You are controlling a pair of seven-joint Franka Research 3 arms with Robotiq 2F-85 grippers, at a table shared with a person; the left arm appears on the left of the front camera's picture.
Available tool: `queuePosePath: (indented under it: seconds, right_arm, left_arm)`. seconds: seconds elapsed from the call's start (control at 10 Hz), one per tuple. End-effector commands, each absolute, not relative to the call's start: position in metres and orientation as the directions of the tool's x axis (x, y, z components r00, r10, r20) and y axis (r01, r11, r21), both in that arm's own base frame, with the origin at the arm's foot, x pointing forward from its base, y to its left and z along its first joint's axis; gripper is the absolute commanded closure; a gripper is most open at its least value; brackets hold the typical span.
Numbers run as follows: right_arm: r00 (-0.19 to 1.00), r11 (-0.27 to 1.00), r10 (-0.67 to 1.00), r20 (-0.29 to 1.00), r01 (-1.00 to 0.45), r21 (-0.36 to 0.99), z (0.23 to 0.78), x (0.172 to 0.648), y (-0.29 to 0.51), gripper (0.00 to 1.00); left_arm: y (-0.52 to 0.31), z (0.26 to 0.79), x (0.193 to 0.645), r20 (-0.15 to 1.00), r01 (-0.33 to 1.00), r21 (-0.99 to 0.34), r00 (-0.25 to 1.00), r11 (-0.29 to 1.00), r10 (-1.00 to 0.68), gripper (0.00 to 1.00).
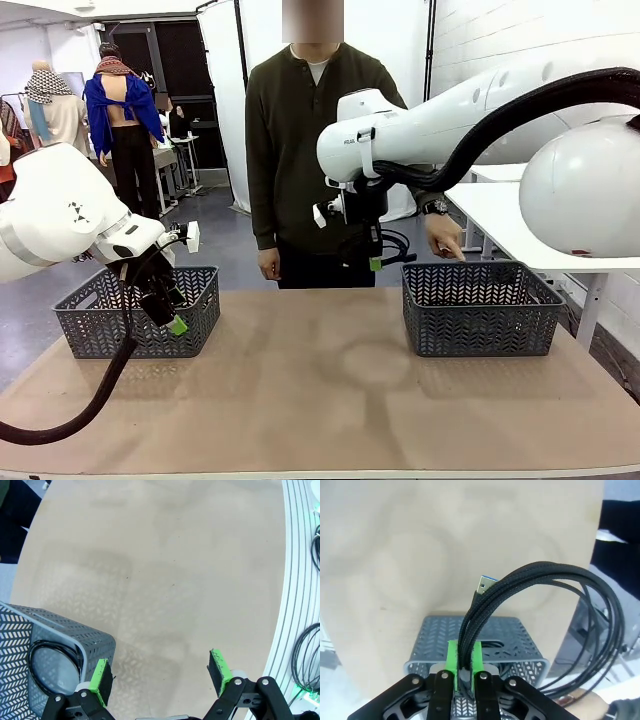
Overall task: Organize the cables according to human instructions.
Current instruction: Pick up a bundle of cables and place it in the basket indicated by the human.
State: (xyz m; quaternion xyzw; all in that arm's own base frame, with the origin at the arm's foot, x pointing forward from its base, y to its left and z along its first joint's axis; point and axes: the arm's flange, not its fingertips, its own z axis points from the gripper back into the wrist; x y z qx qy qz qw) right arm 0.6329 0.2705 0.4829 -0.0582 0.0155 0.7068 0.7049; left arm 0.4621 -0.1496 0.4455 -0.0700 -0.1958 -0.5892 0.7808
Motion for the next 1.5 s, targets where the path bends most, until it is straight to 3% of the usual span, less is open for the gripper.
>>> queuePosePath:
  seconds: [0.0,0.5,1.4]
  right_arm:
    - [-0.001,-0.009,0.992,-0.13,-0.998,-0.066,0.484,0.64,0.277,1.0]
    - [-0.012,-0.019,0.993,-0.113,-0.998,-0.063,0.482,0.637,0.277,1.0]
    - [0.072,0.071,0.997,-0.028,-0.997,-0.037,0.504,0.581,0.155,1.0]
  left_arm:
    - [-0.15,0.448,0.462,0.384,0.949,0.115,0.231,0.295,-0.894,0.0]
    - [-0.15,0.448,0.462,0.384,0.949,0.115,0.231,0.295,-0.894,0.0]
    - [-0.15,0.448,0.462,0.384,0.949,0.115,0.231,0.295,-0.894,0.0]
